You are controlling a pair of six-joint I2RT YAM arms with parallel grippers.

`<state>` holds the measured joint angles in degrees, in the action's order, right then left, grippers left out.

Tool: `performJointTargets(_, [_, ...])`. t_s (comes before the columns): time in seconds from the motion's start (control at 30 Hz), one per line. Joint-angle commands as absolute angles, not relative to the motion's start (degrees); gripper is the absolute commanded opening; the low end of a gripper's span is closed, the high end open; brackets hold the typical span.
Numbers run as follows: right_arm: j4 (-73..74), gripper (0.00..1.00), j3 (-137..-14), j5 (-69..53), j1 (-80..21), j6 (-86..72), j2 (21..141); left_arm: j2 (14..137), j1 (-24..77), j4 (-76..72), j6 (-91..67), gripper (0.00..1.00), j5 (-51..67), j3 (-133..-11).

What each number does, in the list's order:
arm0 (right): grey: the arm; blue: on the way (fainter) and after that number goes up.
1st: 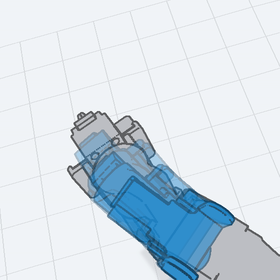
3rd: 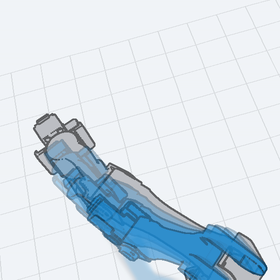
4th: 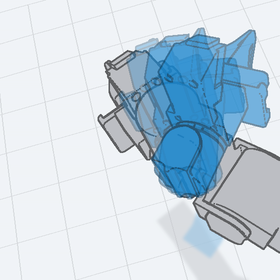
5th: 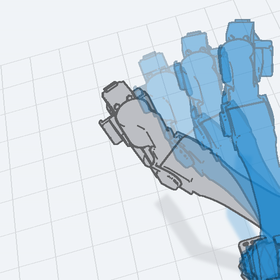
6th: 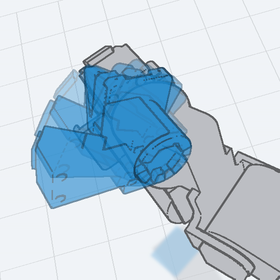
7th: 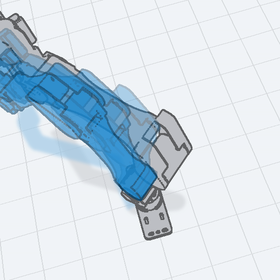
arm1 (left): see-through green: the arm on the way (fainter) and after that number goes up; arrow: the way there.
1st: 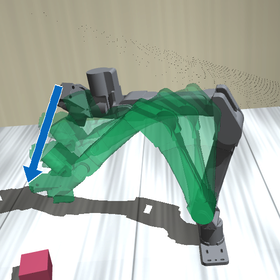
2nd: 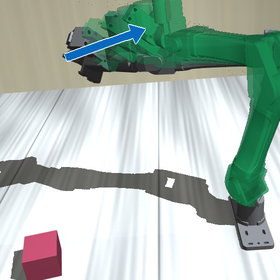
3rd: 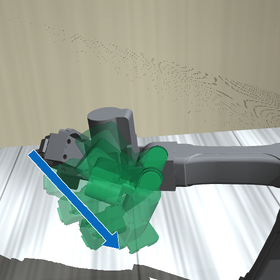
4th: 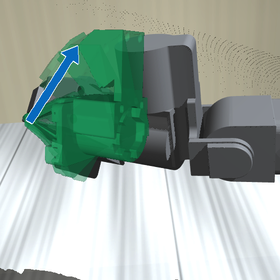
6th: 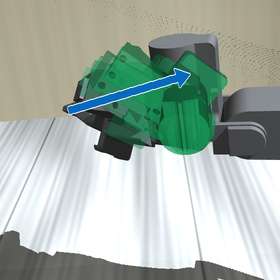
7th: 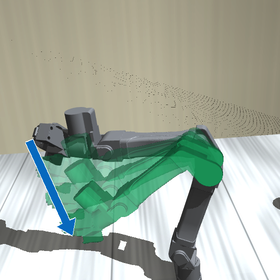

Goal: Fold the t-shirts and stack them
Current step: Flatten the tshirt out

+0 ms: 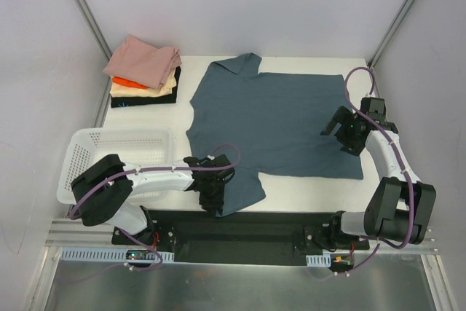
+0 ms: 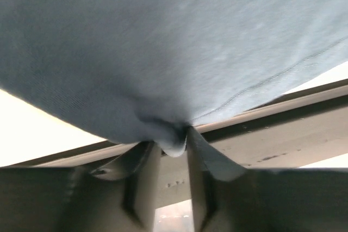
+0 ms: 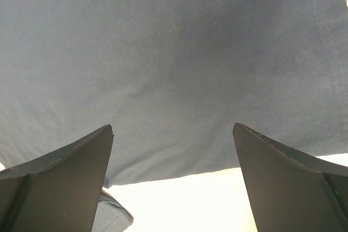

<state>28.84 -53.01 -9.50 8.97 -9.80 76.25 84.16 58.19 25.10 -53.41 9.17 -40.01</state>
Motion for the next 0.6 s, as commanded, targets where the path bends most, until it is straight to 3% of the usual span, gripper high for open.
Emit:
performJointTargets(0.0, [27.6,0.96,-52.73,-10.02,8.79,-9.84,74.36,84.29,58.01,22.76,-51.77,0.18,1.76,-43.15])
performJointTargets(0.03, [27.6,0.96,-52.73,-10.02,8.79,-9.84,74.36,84.03,58.01,22.76,-51.77,0.13,1.93,-43.24])
performJointTargets(0.07, [27.68,0.96,-52.73,-9.67,8.79,-9.93,74.09,83.33,58.09,22.85,-51.85,0.03,2.11,-43.16])
performJointTargets(0.1, [27.77,0.96,-52.65,-9.41,8.79,-10.02,74.0,82.89,58.01,23.2,-51.94,0.0,2.2,-42.98])
performJointTargets(0.37, [32.32,0.96,-48.78,-0.37,9.93,-14.4,68.57,77.26,57.92,23.99,-51.07,0.0,5.53,-40.52])
performJointTargets(0.57, [36.38,0.96,-42.64,-0.35,16.6,-15.03,64.61,75.76,56.34,24.26,-48.44,0.0,7.56,-39.64])
